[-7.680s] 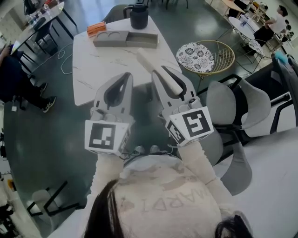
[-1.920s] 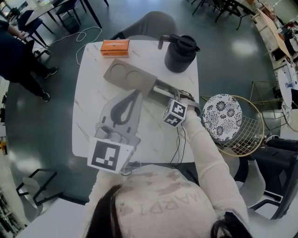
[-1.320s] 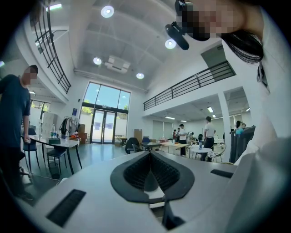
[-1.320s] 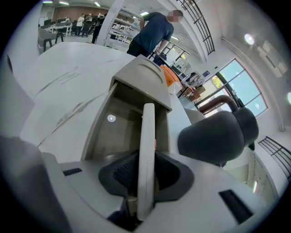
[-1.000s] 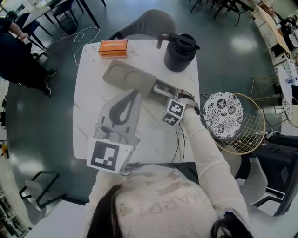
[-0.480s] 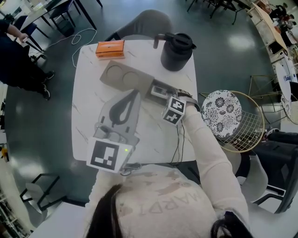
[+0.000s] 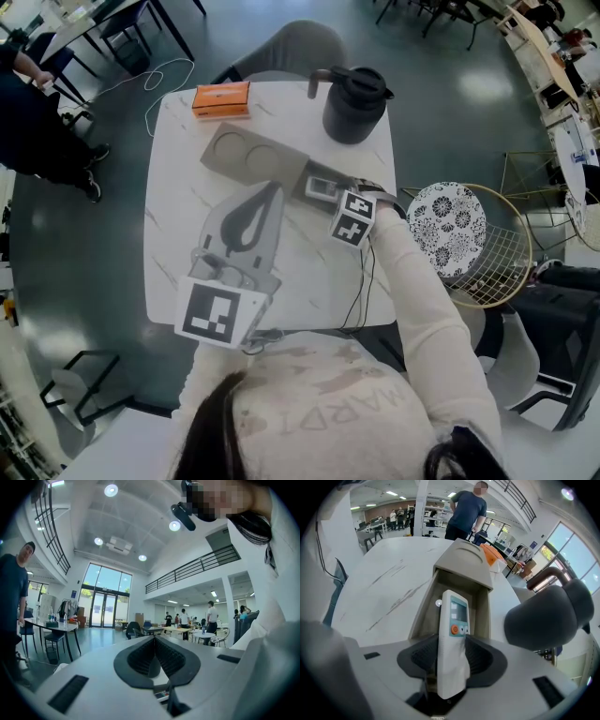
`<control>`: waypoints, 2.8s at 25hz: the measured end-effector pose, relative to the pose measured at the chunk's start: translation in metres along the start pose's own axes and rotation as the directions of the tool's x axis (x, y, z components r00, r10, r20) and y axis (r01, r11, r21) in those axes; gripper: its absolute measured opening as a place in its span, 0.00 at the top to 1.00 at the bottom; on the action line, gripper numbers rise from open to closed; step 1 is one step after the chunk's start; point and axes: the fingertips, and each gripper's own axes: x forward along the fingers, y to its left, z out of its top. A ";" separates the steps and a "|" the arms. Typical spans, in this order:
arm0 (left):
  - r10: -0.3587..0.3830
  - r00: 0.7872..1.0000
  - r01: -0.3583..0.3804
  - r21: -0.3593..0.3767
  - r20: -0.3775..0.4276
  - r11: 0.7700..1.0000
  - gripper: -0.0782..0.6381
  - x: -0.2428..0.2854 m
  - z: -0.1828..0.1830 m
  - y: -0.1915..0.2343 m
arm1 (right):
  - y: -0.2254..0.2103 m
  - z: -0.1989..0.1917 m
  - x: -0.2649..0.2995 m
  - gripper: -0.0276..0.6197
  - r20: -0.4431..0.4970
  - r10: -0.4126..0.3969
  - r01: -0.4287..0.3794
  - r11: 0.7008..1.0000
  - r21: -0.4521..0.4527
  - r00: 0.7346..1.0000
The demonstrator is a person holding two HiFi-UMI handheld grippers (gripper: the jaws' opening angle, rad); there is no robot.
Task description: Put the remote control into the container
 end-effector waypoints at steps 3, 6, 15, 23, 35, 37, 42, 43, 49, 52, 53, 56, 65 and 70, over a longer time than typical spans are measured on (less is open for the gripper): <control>-0.001 1.000 0.001 0.001 -0.001 1.000 0.87 0.001 -0.001 -0.001 | 0.001 -0.002 -0.001 0.68 0.001 0.017 -0.017 1.000 -0.008 1.000; 0.001 1.000 -0.001 0.001 -0.002 1.000 0.87 0.000 -0.001 -0.002 | 0.003 -0.003 -0.002 0.68 -0.003 0.028 -0.028 0.999 -0.029 1.000; -0.005 1.000 0.005 -0.001 -0.003 1.000 0.87 0.001 0.000 -0.006 | 0.004 -0.007 -0.003 0.68 -0.041 0.006 -0.011 0.993 -0.115 0.999; -0.010 1.000 0.010 0.003 -0.006 1.000 0.87 0.002 -0.001 -0.007 | -0.001 -0.004 -0.001 0.67 0.024 -0.018 0.017 0.999 0.050 1.000; -0.008 1.000 0.008 0.005 -0.008 1.000 0.87 0.001 -0.001 -0.008 | 0.003 -0.011 -0.004 0.67 -0.005 0.028 -0.028 1.000 0.007 1.000; -0.010 1.000 0.010 0.004 -0.011 1.000 0.87 0.001 -0.001 -0.009 | 0.002 -0.010 -0.006 0.67 0.017 0.009 -0.009 1.000 0.028 1.000; -0.012 1.000 0.012 0.001 -0.014 1.000 0.87 0.001 -0.003 -0.013 | -0.007 0.000 -0.033 0.73 0.154 -0.100 0.082 0.990 0.119 0.983; -0.013 1.000 0.013 0.003 -0.016 1.000 0.87 0.001 -0.004 -0.015 | -0.010 0.005 -0.043 0.73 0.201 -0.126 0.095 0.983 0.158 0.972; -0.029 0.999 0.029 0.029 -0.014 0.999 0.87 -0.001 -0.007 -0.038 | -0.013 0.030 -0.133 0.73 0.509 -0.288 0.004 0.873 0.488 0.811; -0.040 0.999 0.040 0.044 0.005 0.998 0.87 -0.007 -0.003 -0.056 | -0.004 0.036 -0.193 0.73 0.621 -0.387 -0.095 0.794 0.600 0.682; -0.045 0.999 0.045 0.046 0.007 0.998 0.87 -0.010 0.000 -0.065 | 0.001 0.037 -0.212 0.74 0.645 -0.417 -0.115 0.778 0.617 0.640; -0.059 0.998 0.057 0.073 0.030 0.996 0.87 -0.019 0.009 -0.091 | 0.016 0.035 -0.268 0.78 0.689 -0.498 -0.138 0.750 0.647 0.526; -0.097 0.992 0.086 0.132 0.079 0.988 0.87 -0.067 0.029 -0.175 | 0.076 0.017 -0.382 0.86 0.704 -0.626 -0.080 0.726 0.683 0.335; -0.102 0.990 0.086 0.157 0.094 0.984 0.87 -0.093 0.040 -0.207 | 0.106 0.012 -0.426 0.88 0.693 -0.661 -0.049 0.712 0.700 0.287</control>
